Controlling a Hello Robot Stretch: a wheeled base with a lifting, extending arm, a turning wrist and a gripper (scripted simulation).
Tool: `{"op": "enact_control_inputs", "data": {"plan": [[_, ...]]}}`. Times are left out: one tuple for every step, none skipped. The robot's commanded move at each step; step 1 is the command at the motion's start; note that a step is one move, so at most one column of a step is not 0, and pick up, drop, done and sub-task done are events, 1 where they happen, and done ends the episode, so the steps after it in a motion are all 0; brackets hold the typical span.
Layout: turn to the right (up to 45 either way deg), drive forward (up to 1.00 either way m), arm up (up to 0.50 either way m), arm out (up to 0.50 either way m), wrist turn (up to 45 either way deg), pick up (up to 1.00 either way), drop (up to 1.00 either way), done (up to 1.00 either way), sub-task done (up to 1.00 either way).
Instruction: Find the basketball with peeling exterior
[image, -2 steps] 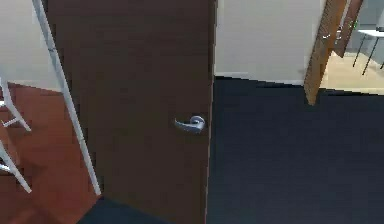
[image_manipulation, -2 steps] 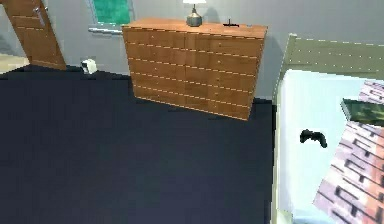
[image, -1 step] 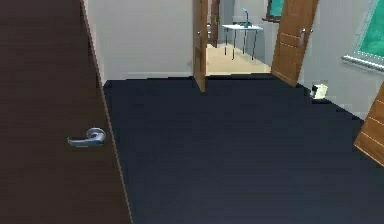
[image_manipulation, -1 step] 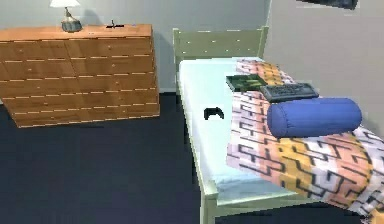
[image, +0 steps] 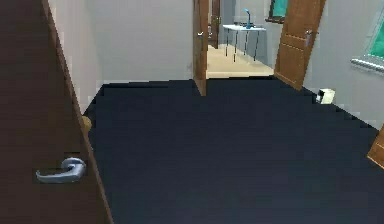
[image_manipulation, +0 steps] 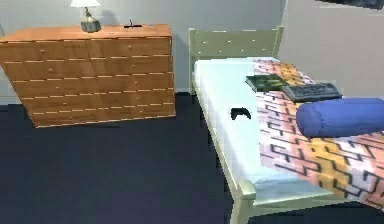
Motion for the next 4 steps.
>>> {"op": "enact_control_inputs", "data": {"plan": [[3.0, 0.00, 0.00, 0.00, 0.0, 0.00, 0.00, 0.00, 0.00], [0.0, 1.00, 0.00, 0.00, 0.0, 0.00, 0.00, 0.00, 0.00], [-45.0, 0.00, 0.00, 0.00, 0.0, 0.00, 0.00, 0.00, 0.00], [-9.0, 0.00, 0.00, 0.00, 0.0, 0.00, 0.00, 0.00, 0.00]]}}
